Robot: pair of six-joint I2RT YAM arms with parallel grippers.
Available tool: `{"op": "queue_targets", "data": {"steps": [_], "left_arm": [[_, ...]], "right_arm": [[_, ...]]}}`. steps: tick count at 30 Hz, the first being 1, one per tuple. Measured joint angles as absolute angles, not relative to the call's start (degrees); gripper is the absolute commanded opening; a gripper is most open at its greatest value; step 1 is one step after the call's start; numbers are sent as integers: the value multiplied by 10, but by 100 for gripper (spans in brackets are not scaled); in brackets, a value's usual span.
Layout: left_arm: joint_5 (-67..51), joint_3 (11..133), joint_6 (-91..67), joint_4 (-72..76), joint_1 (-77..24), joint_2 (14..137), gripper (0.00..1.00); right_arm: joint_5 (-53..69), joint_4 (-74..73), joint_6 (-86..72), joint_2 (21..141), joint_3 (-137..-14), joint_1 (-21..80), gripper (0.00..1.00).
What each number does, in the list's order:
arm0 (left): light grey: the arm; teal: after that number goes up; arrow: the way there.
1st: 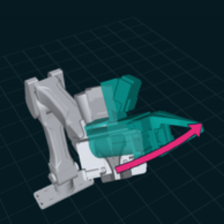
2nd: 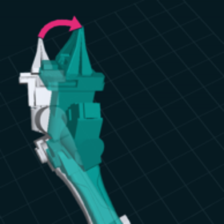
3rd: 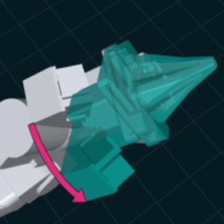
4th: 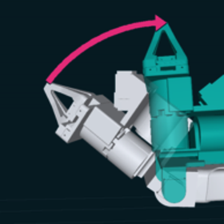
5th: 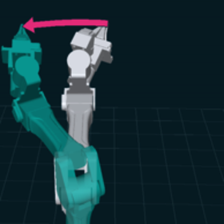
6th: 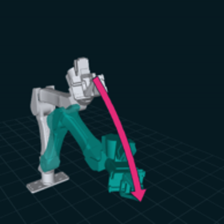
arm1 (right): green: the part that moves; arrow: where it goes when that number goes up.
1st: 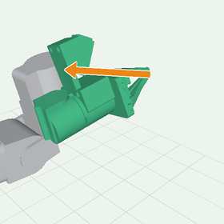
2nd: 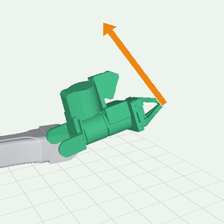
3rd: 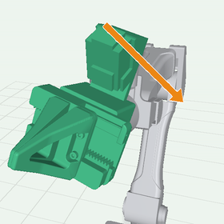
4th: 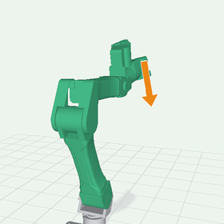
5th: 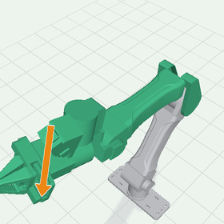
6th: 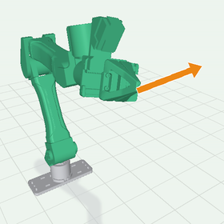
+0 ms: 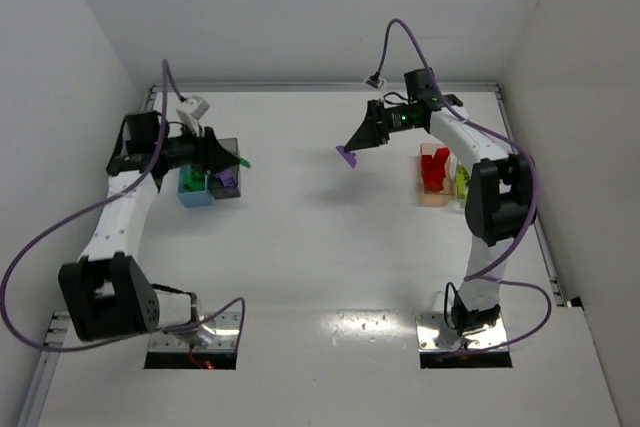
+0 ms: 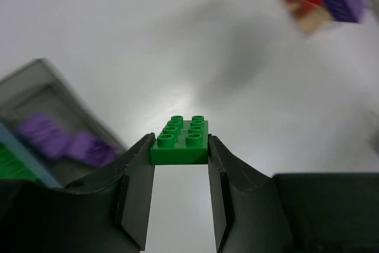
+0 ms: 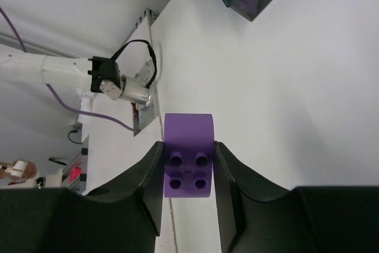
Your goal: Sort the legos into containers by color
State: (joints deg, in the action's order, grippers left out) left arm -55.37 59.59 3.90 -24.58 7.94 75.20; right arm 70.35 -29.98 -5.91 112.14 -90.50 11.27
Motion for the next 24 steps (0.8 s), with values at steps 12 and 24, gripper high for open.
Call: {"op": "queue_targets", "data": {"steps": [12, 24], "left_arm": [[-224, 596, 48, -227, 146, 736, 24], [-160, 629, 22, -237, 165, 881, 55]], "right_arm": [[683, -268, -78, 1117, -889, 114, 1], [676, -262, -78, 1117, -889, 118, 1]]}}
